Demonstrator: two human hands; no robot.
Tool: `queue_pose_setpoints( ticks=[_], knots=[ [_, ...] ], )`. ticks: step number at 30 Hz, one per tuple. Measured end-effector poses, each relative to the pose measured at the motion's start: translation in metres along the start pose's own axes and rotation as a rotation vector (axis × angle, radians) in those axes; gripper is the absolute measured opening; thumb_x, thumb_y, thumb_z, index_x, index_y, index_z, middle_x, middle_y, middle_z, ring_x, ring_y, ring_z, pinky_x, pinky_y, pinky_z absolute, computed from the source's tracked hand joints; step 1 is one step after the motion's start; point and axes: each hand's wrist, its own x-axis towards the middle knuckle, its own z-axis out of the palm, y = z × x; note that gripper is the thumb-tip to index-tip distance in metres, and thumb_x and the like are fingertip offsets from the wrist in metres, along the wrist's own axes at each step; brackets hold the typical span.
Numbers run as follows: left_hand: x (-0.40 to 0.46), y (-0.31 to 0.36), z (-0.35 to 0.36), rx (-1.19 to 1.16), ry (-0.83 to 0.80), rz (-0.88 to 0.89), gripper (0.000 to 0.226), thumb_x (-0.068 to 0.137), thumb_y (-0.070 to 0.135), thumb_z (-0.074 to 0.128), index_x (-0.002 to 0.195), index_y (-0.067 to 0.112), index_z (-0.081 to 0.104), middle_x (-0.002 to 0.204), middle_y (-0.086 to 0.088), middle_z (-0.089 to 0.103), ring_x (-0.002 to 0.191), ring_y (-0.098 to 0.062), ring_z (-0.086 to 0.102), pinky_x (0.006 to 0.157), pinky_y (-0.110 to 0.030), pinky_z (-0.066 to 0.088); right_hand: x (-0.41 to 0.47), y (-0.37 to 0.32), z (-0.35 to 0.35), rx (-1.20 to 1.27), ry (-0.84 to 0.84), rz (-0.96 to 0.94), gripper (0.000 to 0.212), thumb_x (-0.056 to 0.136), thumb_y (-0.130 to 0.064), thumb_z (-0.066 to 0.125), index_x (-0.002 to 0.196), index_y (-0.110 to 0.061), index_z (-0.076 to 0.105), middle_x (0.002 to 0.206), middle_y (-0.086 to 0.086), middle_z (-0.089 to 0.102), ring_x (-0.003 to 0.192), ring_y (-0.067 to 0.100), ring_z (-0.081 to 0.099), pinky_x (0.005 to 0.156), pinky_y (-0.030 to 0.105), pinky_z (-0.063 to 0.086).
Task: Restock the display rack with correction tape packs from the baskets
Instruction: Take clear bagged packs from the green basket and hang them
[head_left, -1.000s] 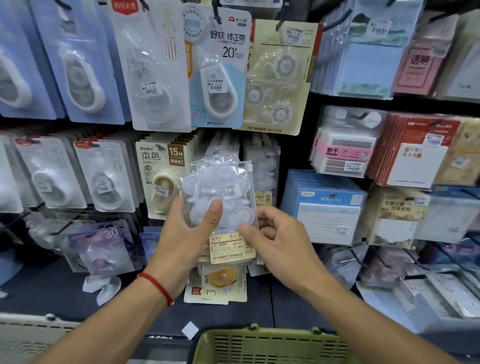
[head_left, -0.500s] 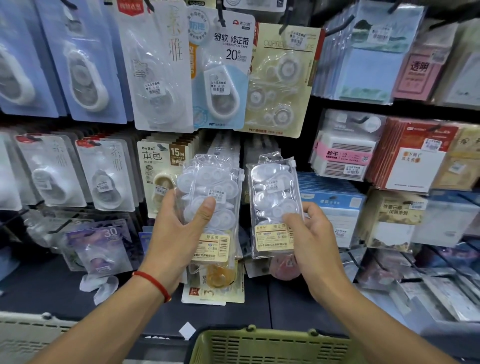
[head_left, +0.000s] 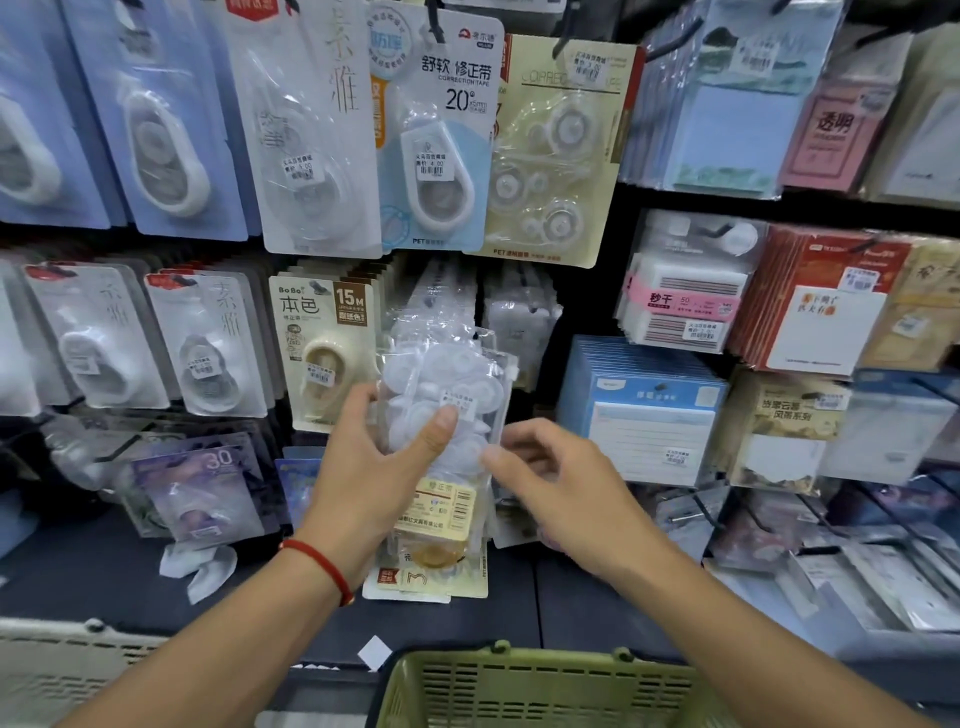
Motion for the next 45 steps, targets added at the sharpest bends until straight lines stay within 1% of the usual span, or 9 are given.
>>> queue_pose_setpoints(
  ticks=[4,10,15,22,26,30,33,36,45],
  knots=[
    [-0.004,-0.002,0.008,-0.085,-0.052,-0.068,0.061,0.067,0.055,0.086,0.117,0.034,0.06,0.101,-0.002,0.082,0.085,-0.026,0.081,0.064,-0.037,0.064,0.0,0.0,0.007,0.033,0.036,-0.038,0.013,0.093,-0.041,0.076,0.097,-0.03,0.071,0.091,-0.009,0.075,0.082,0.01,0.071,0.078,0.035,0.062],
    [0.002,0.0,0.005,-0.128,-0.006,-0.086,0.034,0.088,0.053,0.068,0.117,0.036,0.062,0.109,0.001,0.081,0.096,-0.021,0.08,0.077,-0.043,0.064,0.0,-0.003,-0.004,0.196,0.163,-0.028,0.005,0.104,-0.031,0.06,0.103,-0.027,0.062,0.092,0.002,0.079,0.084,0.027,0.077,0.079,0.055,0.061],
    [0.002,0.003,0.001,-0.043,0.08,-0.025,0.051,0.092,0.055,0.064,0.136,0.031,0.056,0.13,0.007,0.072,0.116,-0.012,0.071,0.103,-0.047,0.057,0.002,-0.007,-0.015,0.256,0.275,-0.01,0.007,0.106,-0.032,0.057,0.104,-0.026,0.06,0.095,0.016,0.076,0.091,0.048,0.07,0.077,0.064,0.058],
    [-0.001,0.011,0.002,-0.082,0.129,-0.038,0.055,0.089,0.055,0.064,0.138,0.032,0.056,0.135,0.008,0.068,0.123,-0.015,0.067,0.107,-0.052,0.054,0.002,-0.01,-0.021,0.282,0.231,0.013,0.009,0.106,-0.029,0.058,0.111,-0.022,0.061,0.089,0.013,0.079,0.089,0.043,0.074,0.083,0.064,0.058],
    [-0.002,0.013,0.0,-0.049,0.153,-0.006,0.059,0.089,0.057,0.065,0.141,0.032,0.054,0.141,0.008,0.065,0.13,-0.016,0.063,0.111,-0.051,0.05,0.004,-0.007,-0.019,0.221,0.246,0.0,0.016,0.104,-0.035,0.061,0.116,-0.024,0.062,0.091,-0.001,0.081,0.078,0.012,0.076,0.076,0.046,0.061],
    [-0.001,0.01,-0.001,0.024,0.165,0.032,0.055,0.092,0.054,0.067,0.138,0.03,0.052,0.14,0.002,0.064,0.128,-0.021,0.062,0.105,-0.043,0.053,0.005,0.0,-0.021,-0.233,0.275,0.018,0.053,0.101,-0.045,0.062,0.147,-0.027,0.044,0.142,-0.011,0.052,0.13,0.009,0.052,0.11,0.036,0.045],
    [-0.004,0.01,0.002,0.072,0.132,0.05,0.039,0.084,0.057,0.072,0.116,0.044,0.053,0.121,0.002,0.068,0.107,-0.016,0.067,0.077,-0.023,0.054,0.004,-0.001,-0.014,-0.275,0.213,-0.09,0.029,0.096,-0.049,0.063,0.124,-0.04,0.058,0.125,-0.019,0.057,0.12,0.0,0.052,0.101,0.023,0.042],
    [-0.009,0.008,0.008,0.024,0.046,0.041,0.042,0.077,0.056,0.077,0.11,0.044,0.054,0.11,-0.004,0.074,0.098,-0.022,0.074,0.079,-0.033,0.062,0.001,-0.003,-0.004,-0.141,0.012,-0.077,0.025,0.09,-0.062,0.065,0.096,-0.037,0.068,0.097,-0.018,0.072,0.091,-0.005,0.065,0.077,0.015,0.049],
    [-0.008,0.009,0.014,-0.018,0.079,-0.021,0.027,0.096,0.039,0.073,0.113,0.05,0.055,0.113,-0.002,0.076,0.105,-0.034,0.072,0.093,-0.059,0.059,0.004,-0.001,-0.016,0.175,0.222,-0.033,0.011,0.103,-0.031,0.063,0.099,-0.021,0.065,0.093,0.009,0.077,0.09,0.039,0.073,0.081,0.062,0.058]
  ],
)
